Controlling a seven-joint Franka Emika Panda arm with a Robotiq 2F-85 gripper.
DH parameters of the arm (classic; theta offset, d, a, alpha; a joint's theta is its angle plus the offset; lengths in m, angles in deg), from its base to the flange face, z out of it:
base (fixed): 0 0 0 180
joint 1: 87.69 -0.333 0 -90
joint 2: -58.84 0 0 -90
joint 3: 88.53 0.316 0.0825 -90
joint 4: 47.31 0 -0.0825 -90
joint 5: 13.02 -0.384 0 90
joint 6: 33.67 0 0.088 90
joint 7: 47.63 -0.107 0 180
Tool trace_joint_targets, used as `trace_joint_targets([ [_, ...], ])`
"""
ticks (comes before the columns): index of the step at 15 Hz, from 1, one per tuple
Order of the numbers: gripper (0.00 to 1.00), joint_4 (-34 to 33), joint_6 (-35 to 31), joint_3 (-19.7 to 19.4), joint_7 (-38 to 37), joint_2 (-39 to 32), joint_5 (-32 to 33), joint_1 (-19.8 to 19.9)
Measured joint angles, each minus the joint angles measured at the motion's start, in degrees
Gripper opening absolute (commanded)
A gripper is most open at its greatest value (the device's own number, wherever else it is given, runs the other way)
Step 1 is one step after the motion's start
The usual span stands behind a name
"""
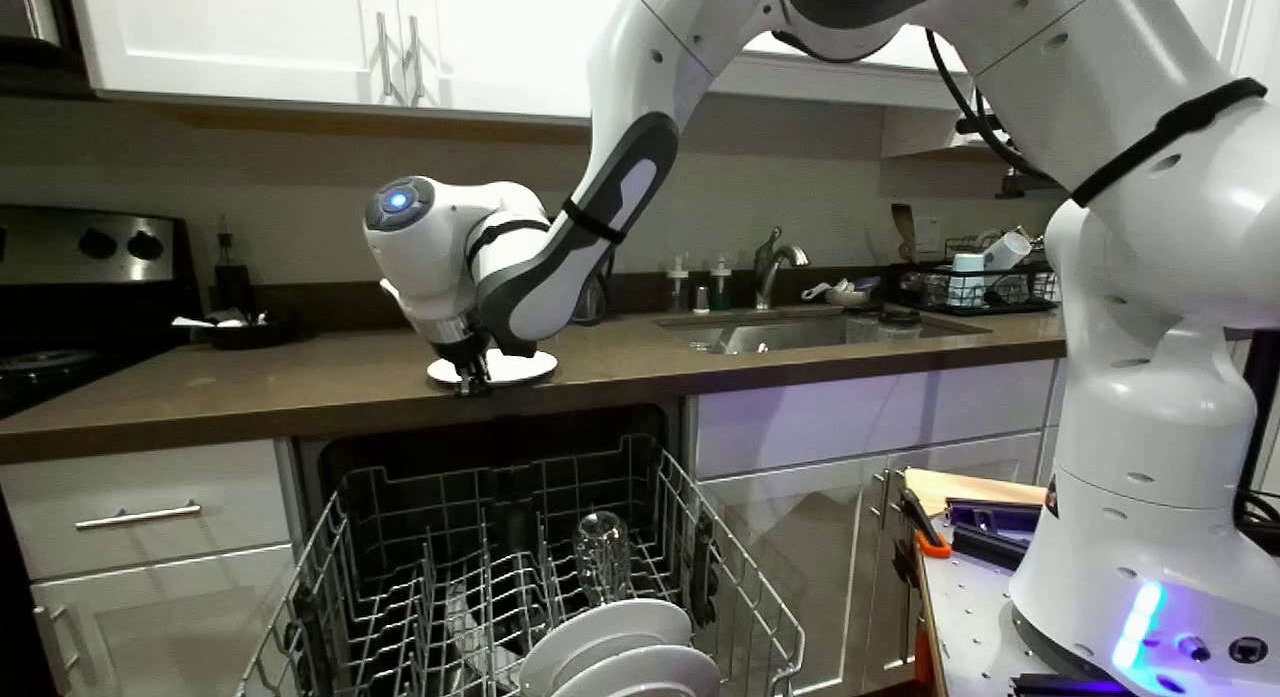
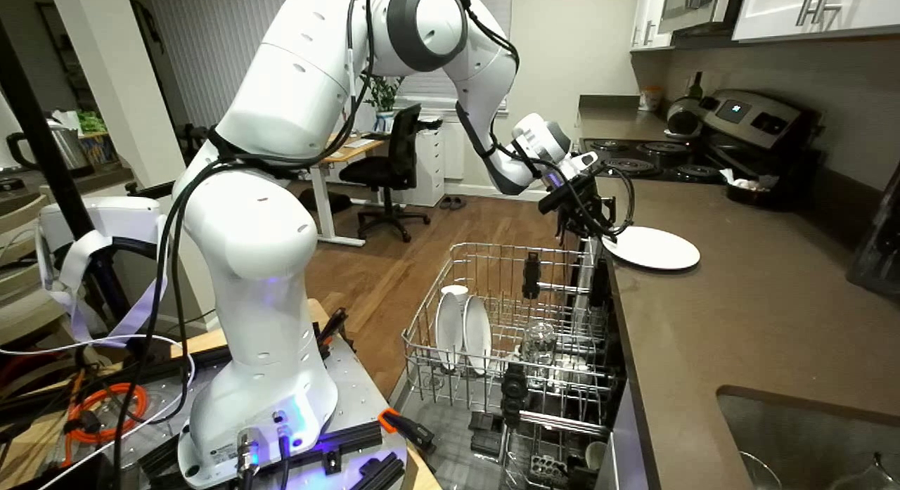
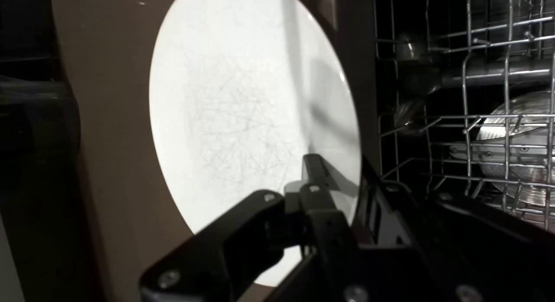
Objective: Remove the plate from the countertop and put it in the middle of the two plates in the dishwasher
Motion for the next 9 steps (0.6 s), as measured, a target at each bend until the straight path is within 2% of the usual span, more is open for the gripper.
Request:
trace_joint_targets([
  [9,0.07,0.0,0.0,0.0,-0.9,0.5,0.5,0.1],
])
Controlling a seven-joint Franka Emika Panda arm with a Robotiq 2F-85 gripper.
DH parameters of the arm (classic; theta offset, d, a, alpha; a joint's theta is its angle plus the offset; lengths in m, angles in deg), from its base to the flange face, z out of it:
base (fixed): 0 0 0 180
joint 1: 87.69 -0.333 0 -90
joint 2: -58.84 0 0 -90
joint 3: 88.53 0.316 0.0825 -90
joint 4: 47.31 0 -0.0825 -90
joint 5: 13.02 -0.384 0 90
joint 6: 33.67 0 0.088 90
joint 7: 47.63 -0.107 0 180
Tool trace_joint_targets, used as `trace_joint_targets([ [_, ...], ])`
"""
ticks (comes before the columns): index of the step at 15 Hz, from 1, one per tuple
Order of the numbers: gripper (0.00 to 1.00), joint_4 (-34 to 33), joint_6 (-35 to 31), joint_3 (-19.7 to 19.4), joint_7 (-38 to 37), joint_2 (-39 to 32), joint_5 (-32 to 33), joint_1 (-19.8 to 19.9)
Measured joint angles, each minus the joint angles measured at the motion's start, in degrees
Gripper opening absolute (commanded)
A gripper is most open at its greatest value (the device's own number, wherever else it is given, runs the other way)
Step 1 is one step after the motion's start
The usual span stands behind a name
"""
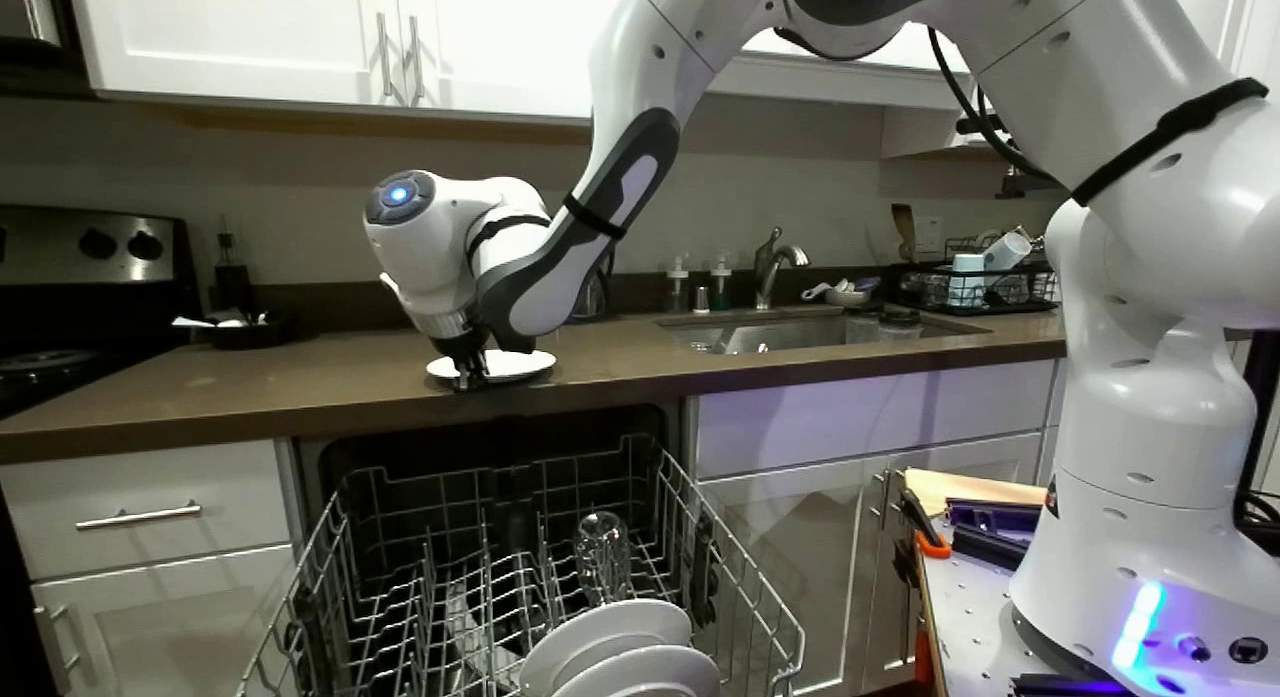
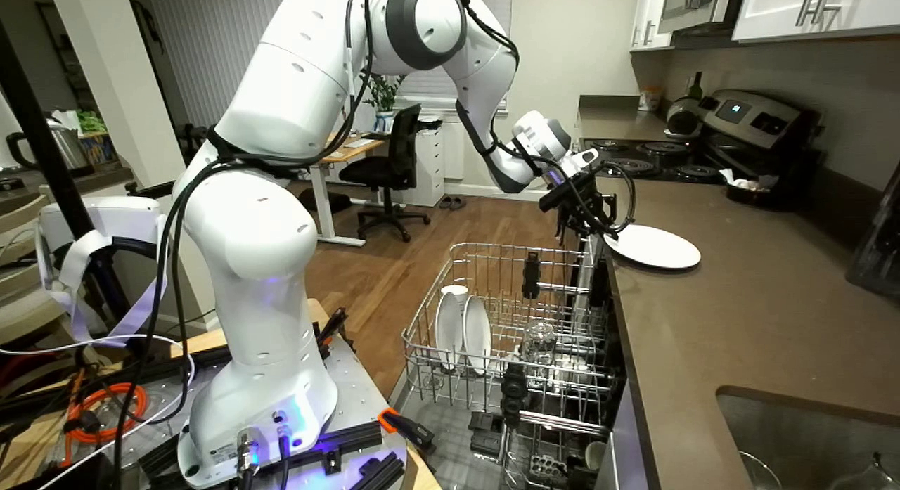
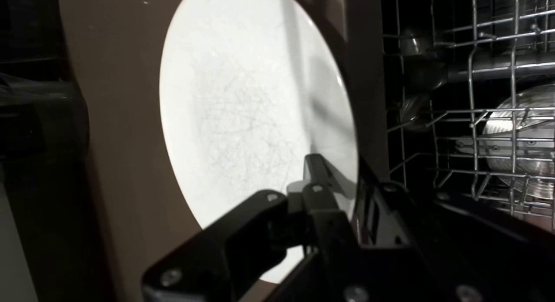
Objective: Remove the plate from the countertop and put it in the middle of the two plates in the dishwasher
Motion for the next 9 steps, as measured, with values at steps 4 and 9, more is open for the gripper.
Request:
trace_joint_targets([
  [4,0.06,0.5,0.0,0.0,-3.7,0.5,3.1,-0.3],
  [9,0.05,2.4,0.2,0.0,-13.1,1.9,12.0,-1.1],
])
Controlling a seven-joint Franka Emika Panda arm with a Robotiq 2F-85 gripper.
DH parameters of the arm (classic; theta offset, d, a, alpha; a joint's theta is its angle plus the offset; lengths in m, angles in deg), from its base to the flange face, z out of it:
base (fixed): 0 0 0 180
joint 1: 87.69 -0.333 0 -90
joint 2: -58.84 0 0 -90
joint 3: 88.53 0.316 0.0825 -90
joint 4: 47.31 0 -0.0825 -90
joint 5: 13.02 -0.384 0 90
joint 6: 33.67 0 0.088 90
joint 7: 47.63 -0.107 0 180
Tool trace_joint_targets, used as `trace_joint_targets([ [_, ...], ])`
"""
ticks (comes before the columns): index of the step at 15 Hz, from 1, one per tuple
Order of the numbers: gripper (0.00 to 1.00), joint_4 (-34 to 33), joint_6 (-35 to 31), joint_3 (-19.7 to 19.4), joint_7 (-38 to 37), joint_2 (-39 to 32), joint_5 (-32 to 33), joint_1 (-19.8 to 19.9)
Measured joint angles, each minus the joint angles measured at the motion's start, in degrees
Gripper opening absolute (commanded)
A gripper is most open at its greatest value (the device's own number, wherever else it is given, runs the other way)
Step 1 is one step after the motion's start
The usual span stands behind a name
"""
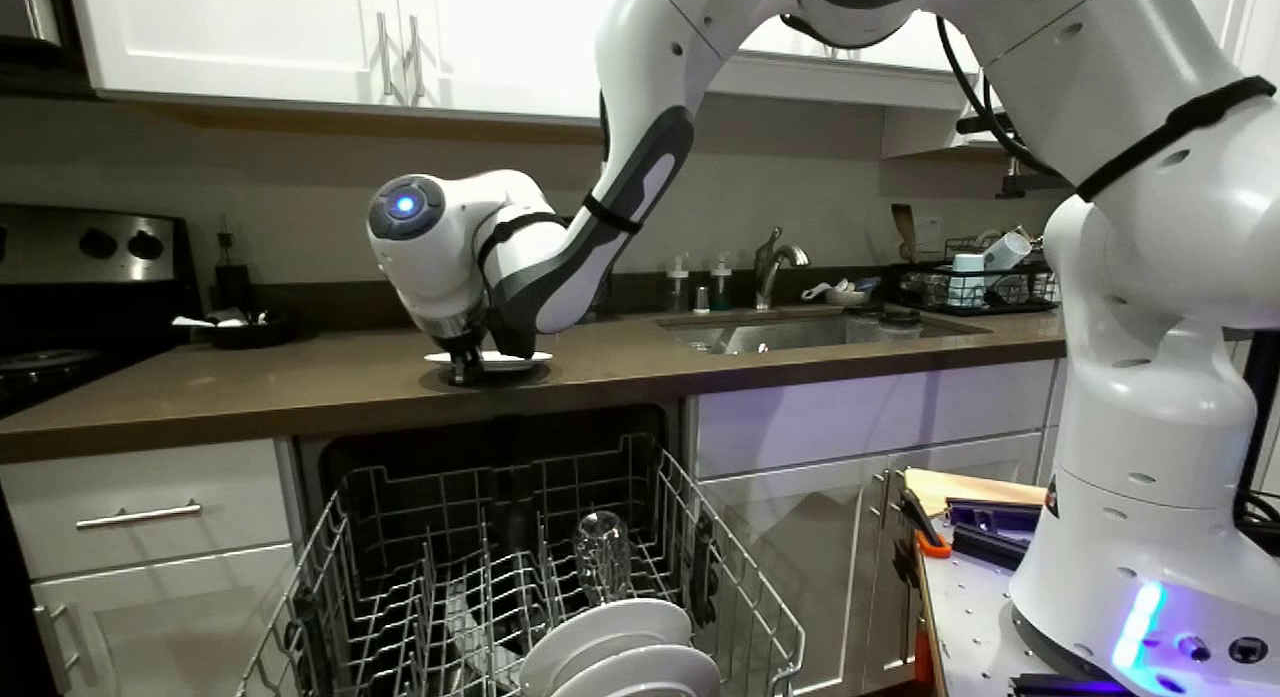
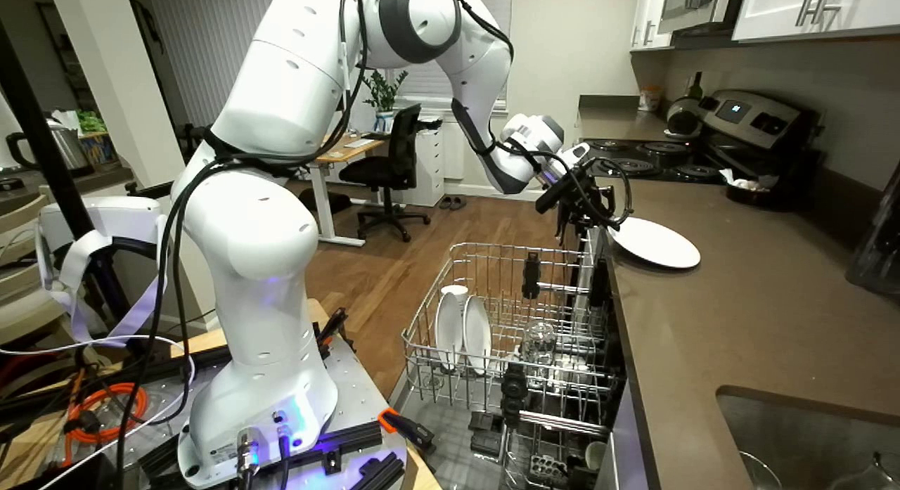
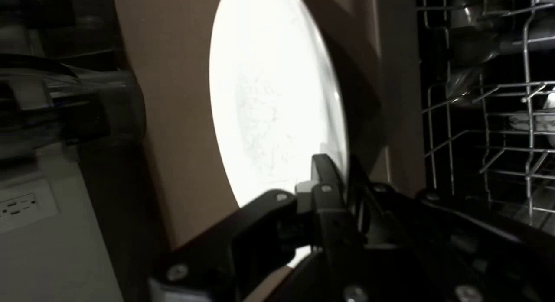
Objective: Remove the plate from the countertop and put it in the middle of the two plates in the dishwasher
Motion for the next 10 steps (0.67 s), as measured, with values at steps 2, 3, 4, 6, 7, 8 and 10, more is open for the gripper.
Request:
trace_joint_targets([
  [2,0.04,0.8,0.5,0.0,-4.4,0.7,4.2,-0.3],
  [3,0.04,1.4,0.7,0.1,-6.6,1.2,6.0,-0.4],
  [4,0.05,2.0,1.1,0.4,-8.9,1.5,7.9,-0.5],
  [6,0.05,3.4,2.6,1.2,-13.2,2.3,11.2,-0.5],
  [7,0.05,4.2,3.6,1.7,-15.1,2.8,12.6,-0.5],
  [8,0.05,5.0,4.8,2.3,-16.8,3.3,13.7,-0.5],
  [10,0.05,6.6,7.3,3.5,-19.3,4.5,15.1,-0.5],
])
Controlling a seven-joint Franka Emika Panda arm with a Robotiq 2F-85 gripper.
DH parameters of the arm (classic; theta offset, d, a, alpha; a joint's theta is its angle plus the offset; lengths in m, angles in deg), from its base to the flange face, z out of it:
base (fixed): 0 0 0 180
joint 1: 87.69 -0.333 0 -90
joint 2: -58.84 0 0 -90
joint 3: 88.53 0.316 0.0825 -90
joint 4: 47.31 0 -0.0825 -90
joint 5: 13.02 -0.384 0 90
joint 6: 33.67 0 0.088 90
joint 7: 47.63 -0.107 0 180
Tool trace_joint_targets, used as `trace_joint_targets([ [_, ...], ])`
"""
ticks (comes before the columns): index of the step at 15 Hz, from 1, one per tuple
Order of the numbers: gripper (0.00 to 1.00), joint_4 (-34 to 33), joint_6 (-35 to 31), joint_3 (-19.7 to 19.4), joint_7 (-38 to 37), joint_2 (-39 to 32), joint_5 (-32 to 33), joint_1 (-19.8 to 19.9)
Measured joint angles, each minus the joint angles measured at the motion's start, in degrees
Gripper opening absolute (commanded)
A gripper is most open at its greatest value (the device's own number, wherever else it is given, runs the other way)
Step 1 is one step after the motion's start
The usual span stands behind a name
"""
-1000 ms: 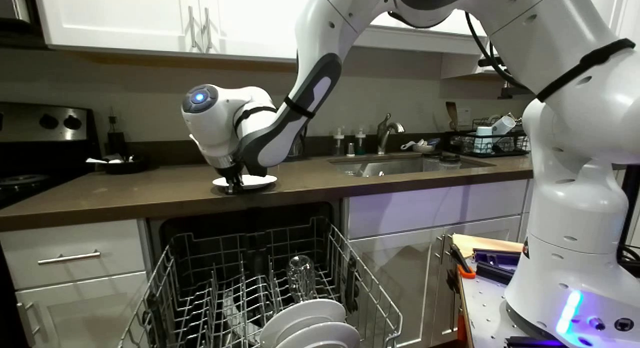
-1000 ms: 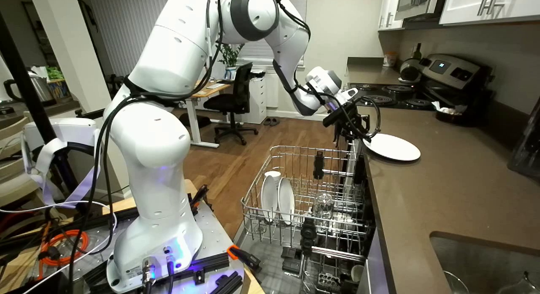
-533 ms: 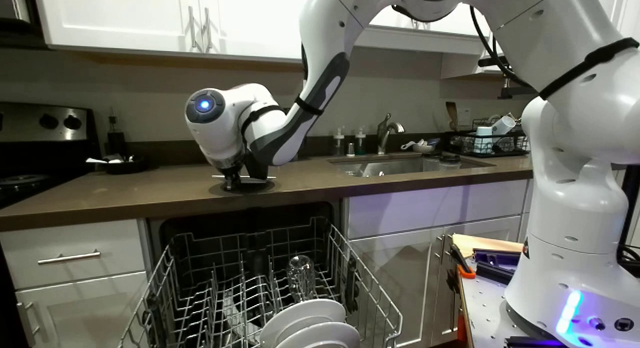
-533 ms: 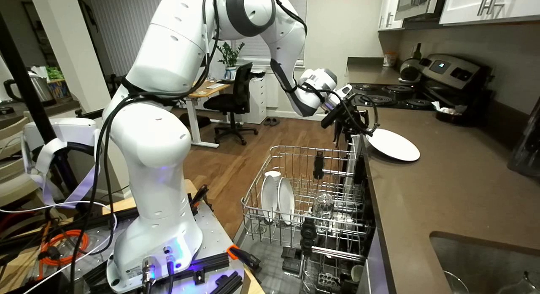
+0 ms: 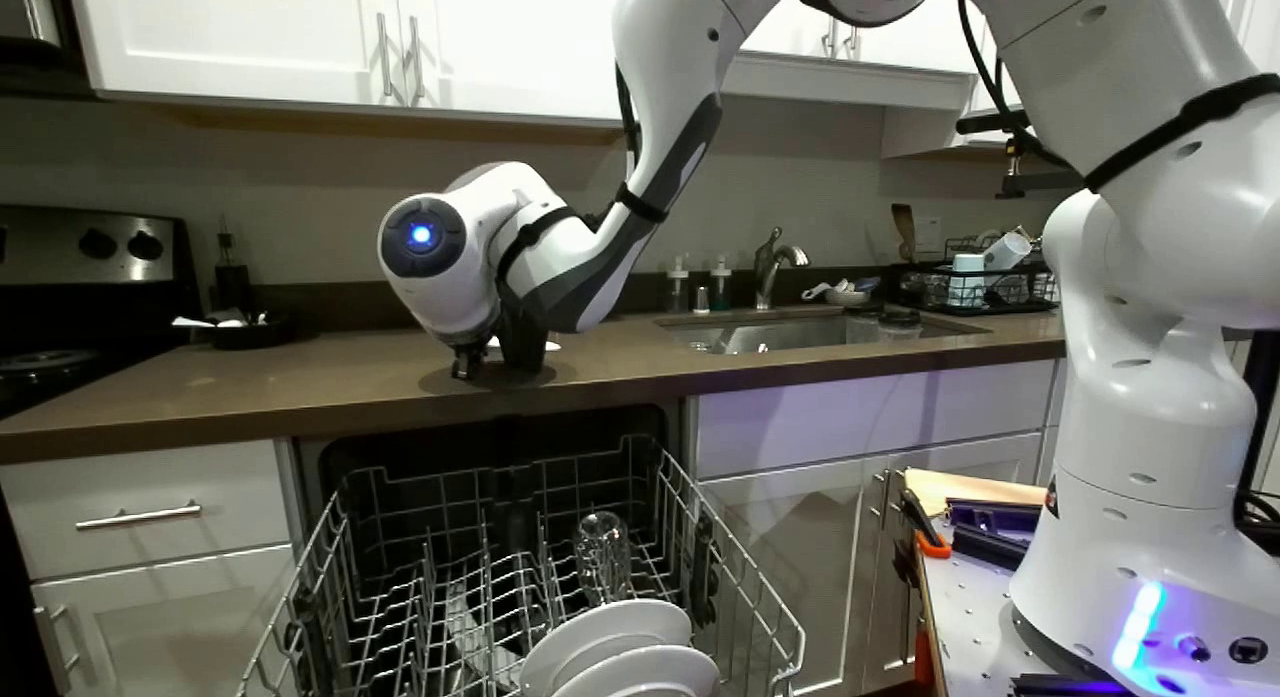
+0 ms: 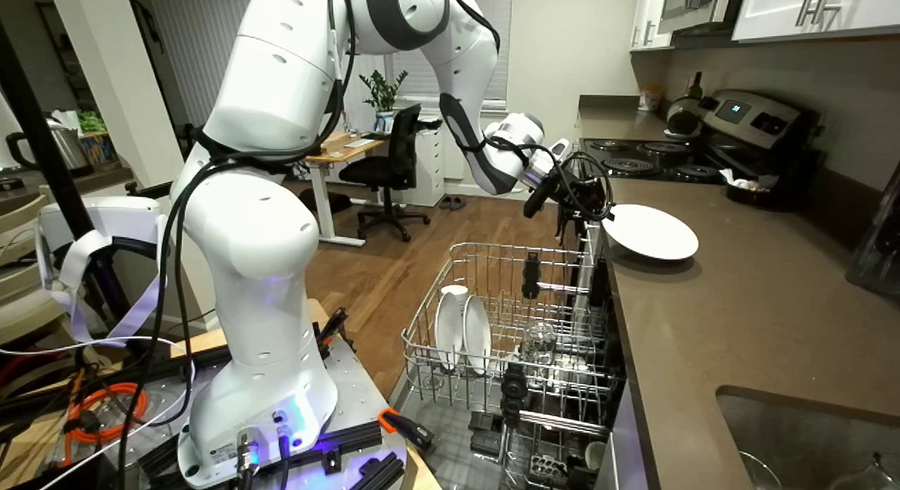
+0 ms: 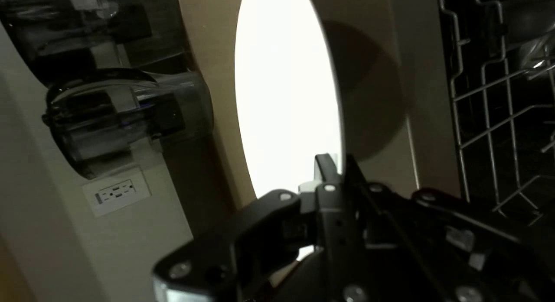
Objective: Remove the plate from the countertop and put it in the middle of the two plates in the dishwasher
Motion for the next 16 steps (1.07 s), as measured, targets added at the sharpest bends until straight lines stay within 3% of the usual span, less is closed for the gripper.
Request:
trace_joint_targets([
  [5,0.05,4.9,5.5,3.5,-3.6,3.9,1.2,0.0],
  [16,0.05,17.6,11.6,10.9,-3.8,14.6,-0.3,0.0],
])
